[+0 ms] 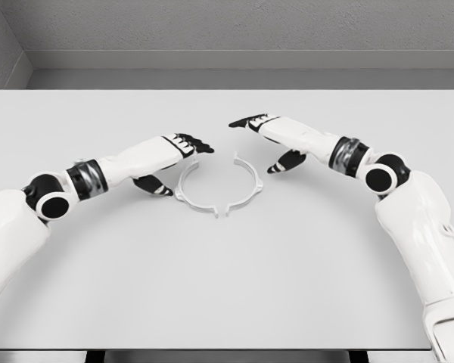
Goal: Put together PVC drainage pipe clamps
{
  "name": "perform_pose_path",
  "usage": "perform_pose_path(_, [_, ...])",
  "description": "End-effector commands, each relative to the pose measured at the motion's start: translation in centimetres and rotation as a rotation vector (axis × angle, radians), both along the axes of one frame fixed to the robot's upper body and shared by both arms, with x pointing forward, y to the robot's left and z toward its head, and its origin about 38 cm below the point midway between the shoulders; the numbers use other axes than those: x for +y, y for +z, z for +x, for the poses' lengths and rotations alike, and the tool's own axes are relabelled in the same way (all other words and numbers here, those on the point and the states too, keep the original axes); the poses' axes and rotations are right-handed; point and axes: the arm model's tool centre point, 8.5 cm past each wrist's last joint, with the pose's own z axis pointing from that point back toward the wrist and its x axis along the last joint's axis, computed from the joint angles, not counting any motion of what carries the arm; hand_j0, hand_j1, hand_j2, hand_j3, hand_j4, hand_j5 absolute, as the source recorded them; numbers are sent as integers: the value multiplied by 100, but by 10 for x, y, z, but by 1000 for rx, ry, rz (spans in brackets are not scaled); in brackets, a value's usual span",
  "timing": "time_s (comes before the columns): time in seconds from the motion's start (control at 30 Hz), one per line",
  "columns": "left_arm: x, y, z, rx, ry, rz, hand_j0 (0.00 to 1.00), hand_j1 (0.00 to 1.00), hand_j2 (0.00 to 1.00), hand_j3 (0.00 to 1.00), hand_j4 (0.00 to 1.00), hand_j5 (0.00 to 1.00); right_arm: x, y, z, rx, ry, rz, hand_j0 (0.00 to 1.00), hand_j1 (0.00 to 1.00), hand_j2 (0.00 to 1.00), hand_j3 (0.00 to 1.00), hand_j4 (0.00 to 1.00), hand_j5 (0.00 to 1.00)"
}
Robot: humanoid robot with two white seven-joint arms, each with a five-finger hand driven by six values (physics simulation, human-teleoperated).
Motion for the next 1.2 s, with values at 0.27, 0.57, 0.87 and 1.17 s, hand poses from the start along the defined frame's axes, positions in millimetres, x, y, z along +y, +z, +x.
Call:
perform_pose_path(0.27, [-12,0,1,3,-10,-22,100,100,100,100,100,100,-52,50,8,-122,-110,74,100,100,100,100,100,100])
perform_pose_path(0.57, [-19,0,1,2,-19,-34,100,100,100,100,100,100,-180,90,-70,-208,-227,197,100,100,100,100,100,100])
perform_pose_path(0.87, [-25,1,1,0,-27,-43,100,100,100,100,100,100,-213,83,-113,-235,-317,214,100,100,100,100,100,100])
perform_pose_path(1.17, [-35,1,1,8,-43,-49,100,100,100,100,100,100,-212,83,-112,-234,-316,215,100,100,100,100,100,100])
